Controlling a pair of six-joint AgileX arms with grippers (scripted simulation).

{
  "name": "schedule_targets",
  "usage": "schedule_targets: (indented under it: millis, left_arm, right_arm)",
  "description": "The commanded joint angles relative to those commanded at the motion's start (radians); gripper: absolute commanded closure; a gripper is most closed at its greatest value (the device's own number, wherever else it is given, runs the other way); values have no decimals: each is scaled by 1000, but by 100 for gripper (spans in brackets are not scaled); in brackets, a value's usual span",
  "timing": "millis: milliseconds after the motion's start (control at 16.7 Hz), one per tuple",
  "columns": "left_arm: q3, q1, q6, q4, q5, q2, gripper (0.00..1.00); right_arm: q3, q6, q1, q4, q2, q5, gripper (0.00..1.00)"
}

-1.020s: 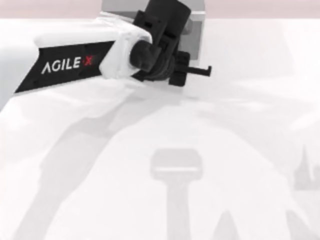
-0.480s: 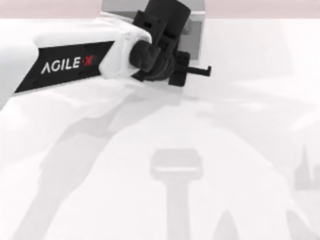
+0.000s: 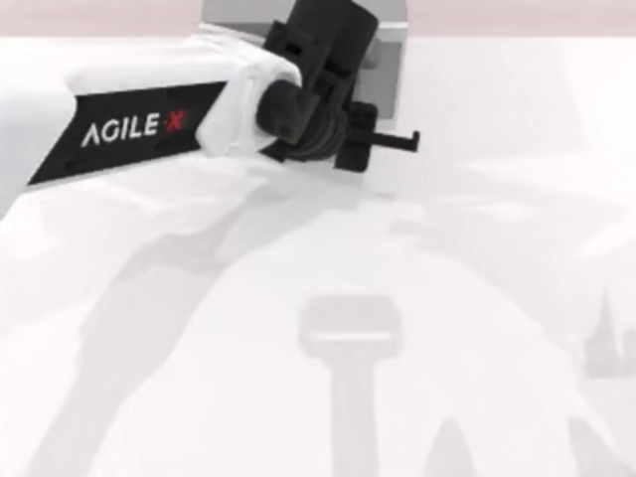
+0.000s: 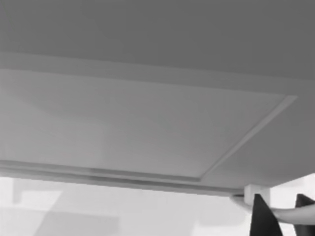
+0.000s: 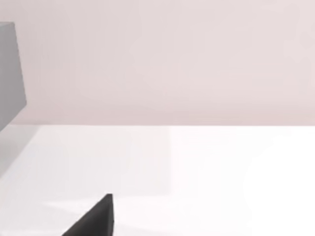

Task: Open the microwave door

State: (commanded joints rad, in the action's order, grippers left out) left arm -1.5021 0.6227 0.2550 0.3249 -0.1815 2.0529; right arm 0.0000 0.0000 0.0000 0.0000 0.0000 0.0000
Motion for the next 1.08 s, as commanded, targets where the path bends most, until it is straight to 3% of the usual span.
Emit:
schedule_targets:
  millis: [1080]
  left_arm:
    - [47, -11, -44, -23, 36, -30, 100]
  right_arm:
    - [0, 0, 0, 0, 0, 0, 0]
